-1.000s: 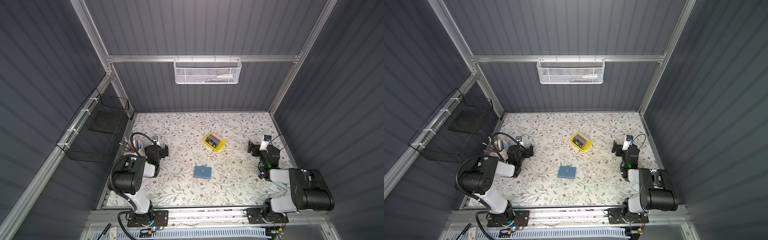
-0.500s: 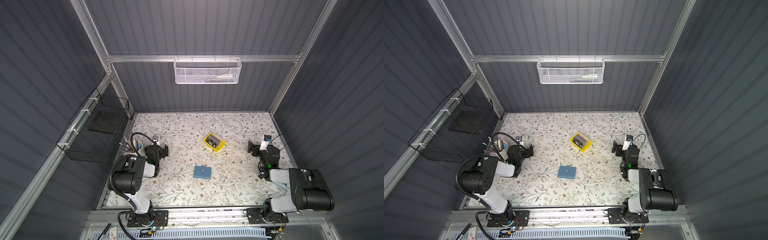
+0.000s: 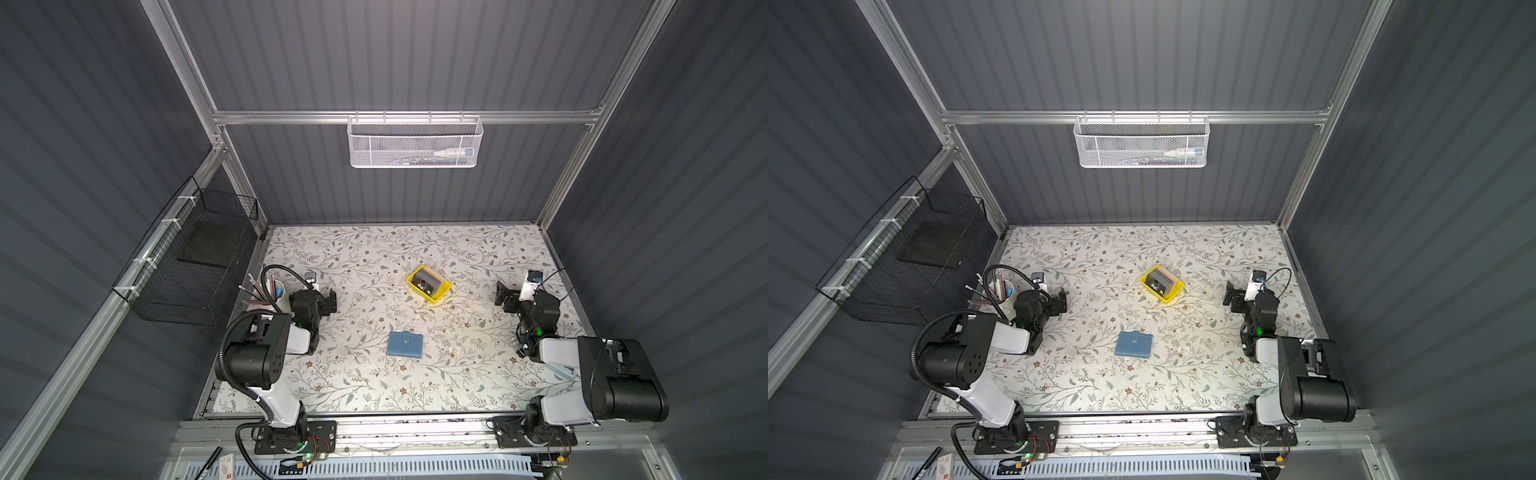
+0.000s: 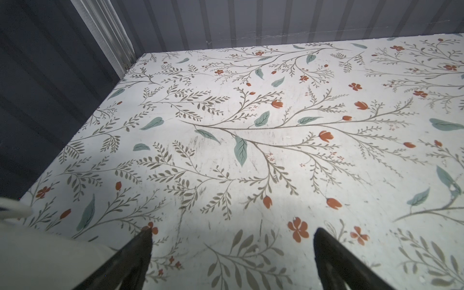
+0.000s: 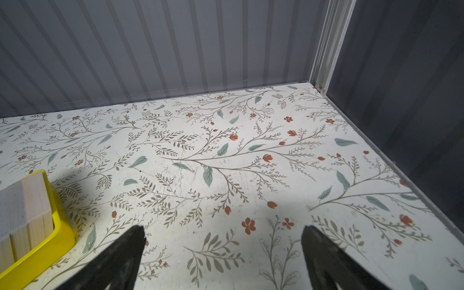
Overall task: Insert credit cards into a card holder
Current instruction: Rotate the card holder at the center of the table.
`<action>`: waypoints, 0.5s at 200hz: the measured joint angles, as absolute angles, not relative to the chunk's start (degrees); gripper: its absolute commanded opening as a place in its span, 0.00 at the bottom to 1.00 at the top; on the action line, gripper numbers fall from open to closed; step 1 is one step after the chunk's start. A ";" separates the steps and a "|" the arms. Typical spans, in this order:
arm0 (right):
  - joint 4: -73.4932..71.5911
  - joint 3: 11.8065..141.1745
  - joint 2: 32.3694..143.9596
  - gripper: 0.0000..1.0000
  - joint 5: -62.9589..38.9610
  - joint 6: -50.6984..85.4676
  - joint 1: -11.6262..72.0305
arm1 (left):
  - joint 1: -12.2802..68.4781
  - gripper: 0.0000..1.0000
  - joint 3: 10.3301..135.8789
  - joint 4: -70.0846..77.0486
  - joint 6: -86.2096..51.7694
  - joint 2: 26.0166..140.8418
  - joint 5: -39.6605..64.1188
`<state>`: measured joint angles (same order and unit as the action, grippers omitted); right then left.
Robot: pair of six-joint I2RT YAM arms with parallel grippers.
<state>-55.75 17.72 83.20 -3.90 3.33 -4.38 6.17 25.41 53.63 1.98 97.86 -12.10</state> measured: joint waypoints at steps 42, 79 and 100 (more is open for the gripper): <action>-58.52 16.86 83.20 0.99 -2.37 3.60 -4.40 | 6.17 1.00 25.39 53.87 2.20 97.82 -11.92; -60.53 15.16 82.96 0.99 -1.76 3.73 -4.40 | 6.17 1.00 25.04 53.54 2.42 95.88 -11.92; -60.45 14.79 81.60 0.99 -1.26 3.86 -4.40 | 6.17 1.00 25.06 52.03 2.42 93.82 -11.94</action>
